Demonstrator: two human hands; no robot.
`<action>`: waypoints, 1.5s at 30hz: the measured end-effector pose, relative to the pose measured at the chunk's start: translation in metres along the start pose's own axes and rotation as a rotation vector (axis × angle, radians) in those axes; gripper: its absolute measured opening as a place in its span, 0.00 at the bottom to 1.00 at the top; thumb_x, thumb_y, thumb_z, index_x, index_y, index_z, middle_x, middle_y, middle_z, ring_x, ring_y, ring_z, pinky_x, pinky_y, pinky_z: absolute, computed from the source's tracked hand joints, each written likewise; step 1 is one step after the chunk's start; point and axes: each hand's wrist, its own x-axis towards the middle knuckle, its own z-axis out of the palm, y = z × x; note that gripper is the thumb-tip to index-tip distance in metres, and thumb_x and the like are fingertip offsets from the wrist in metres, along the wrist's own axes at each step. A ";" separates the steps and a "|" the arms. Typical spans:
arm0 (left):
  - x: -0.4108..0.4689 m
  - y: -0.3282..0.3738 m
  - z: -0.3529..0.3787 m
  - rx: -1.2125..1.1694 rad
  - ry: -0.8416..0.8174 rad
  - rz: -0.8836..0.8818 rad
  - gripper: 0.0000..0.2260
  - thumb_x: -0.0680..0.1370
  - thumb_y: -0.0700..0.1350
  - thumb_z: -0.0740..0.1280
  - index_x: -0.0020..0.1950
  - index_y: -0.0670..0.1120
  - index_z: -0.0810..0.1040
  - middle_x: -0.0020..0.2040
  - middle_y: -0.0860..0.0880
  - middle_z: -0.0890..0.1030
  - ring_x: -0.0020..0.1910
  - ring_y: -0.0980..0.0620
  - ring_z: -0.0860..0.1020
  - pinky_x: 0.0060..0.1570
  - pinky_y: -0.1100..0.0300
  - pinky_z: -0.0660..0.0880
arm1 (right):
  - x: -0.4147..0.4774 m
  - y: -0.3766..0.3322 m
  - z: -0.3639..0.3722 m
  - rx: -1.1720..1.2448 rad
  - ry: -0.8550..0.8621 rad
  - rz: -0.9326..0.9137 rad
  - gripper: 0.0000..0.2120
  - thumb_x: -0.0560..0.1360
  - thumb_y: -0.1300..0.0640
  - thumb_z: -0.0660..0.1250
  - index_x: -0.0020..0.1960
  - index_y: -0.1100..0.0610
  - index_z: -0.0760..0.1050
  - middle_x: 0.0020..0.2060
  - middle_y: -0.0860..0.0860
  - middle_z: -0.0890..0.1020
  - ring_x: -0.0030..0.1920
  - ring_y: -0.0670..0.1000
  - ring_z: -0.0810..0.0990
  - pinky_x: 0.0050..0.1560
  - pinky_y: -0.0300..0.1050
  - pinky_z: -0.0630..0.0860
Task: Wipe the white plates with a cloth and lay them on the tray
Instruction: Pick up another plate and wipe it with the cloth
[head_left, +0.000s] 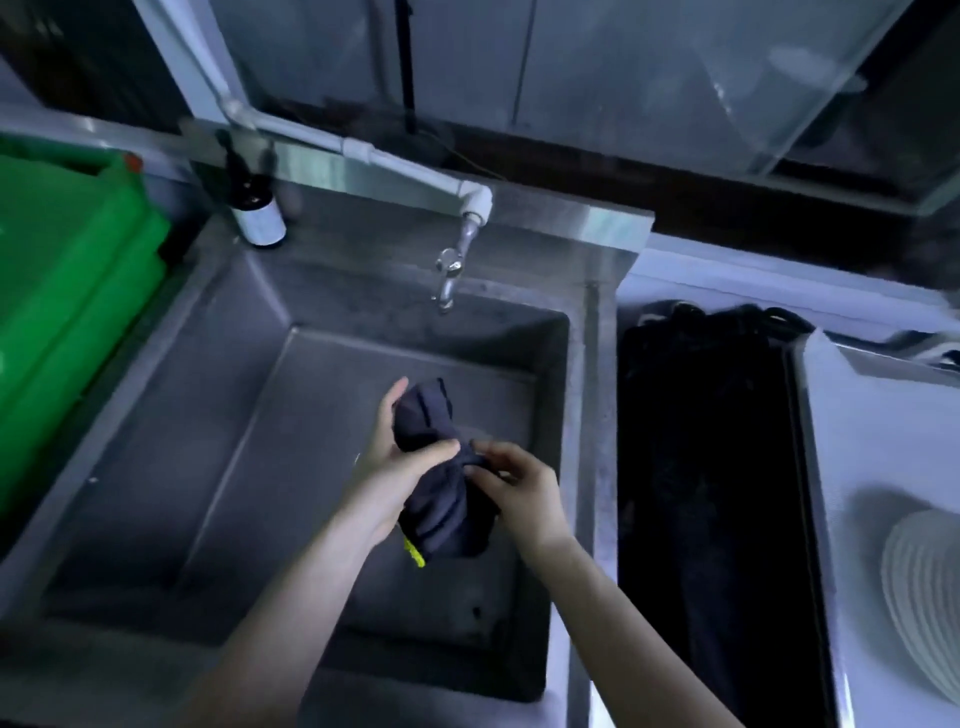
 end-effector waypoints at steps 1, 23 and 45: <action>0.005 -0.008 -0.012 0.059 -0.036 -0.005 0.37 0.72 0.38 0.76 0.72 0.65 0.64 0.63 0.60 0.75 0.64 0.59 0.74 0.62 0.59 0.72 | 0.005 0.004 0.012 0.058 0.004 0.062 0.14 0.73 0.69 0.73 0.47 0.51 0.81 0.46 0.52 0.85 0.48 0.48 0.82 0.53 0.43 0.77; 0.146 -0.185 -0.013 0.562 -0.170 -0.124 0.34 0.73 0.30 0.59 0.76 0.54 0.63 0.51 0.59 0.78 0.46 0.67 0.74 0.43 0.83 0.64 | 0.164 0.178 0.025 -0.708 0.015 0.559 0.28 0.79 0.55 0.67 0.76 0.54 0.63 0.70 0.58 0.67 0.66 0.61 0.72 0.63 0.58 0.75; 0.144 -0.180 -0.059 0.621 -0.094 -0.321 0.27 0.66 0.39 0.74 0.64 0.51 0.73 0.47 0.61 0.78 0.48 0.56 0.77 0.42 0.72 0.70 | 0.168 0.159 0.034 -0.414 0.111 0.552 0.10 0.81 0.61 0.63 0.61 0.59 0.74 0.51 0.54 0.78 0.47 0.53 0.75 0.36 0.41 0.70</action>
